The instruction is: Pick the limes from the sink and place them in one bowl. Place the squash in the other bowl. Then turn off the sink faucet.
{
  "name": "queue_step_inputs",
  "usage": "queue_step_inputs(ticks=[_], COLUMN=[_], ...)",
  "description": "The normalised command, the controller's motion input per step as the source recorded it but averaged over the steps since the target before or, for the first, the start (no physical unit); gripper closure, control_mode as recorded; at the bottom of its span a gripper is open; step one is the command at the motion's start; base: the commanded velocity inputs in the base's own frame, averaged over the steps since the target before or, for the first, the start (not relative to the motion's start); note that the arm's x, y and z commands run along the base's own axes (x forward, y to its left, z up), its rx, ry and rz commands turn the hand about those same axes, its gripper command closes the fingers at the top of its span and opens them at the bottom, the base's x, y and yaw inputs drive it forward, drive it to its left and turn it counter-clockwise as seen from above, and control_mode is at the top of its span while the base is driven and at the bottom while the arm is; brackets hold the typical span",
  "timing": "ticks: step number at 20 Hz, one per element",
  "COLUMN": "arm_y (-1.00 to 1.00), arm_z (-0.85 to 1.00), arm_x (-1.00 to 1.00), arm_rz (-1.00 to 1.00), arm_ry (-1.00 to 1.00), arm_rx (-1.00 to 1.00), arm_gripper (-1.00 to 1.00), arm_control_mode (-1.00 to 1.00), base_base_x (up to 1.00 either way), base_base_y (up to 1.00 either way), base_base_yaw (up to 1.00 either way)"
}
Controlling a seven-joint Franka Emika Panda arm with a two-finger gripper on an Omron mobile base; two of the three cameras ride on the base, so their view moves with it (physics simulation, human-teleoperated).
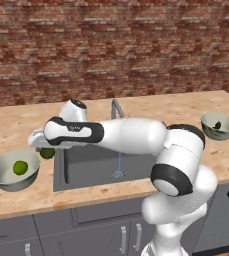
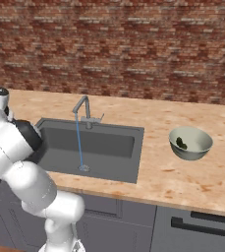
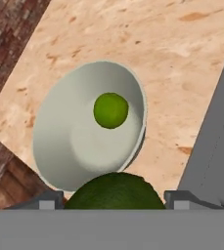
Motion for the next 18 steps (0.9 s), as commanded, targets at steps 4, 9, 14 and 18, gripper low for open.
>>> queue_step_inputs(ticks=[4,9,14,18], arm_y=[0.39,0.38,0.39,0.36], arm_z=[-0.26,-0.28,-0.16,-0.16], arm_x=[0.28,0.23,0.22,0.20], arm_rz=[0.00,0.00,0.00,0.00], arm_ry=[0.04,0.01,0.01,0.02], arm_rx=[-0.07,-0.09,-0.06,-0.05], arm_gripper=[1.00,1.00,1.00,1.00], arm_control_mode=[-1.00,-1.00,-1.00,-1.00], base_base_x=[0.00,0.00,0.00,0.00], base_base_y=[0.00,0.00,0.00,0.00], base_base_yaw=[0.00,0.00,0.00,0.00])
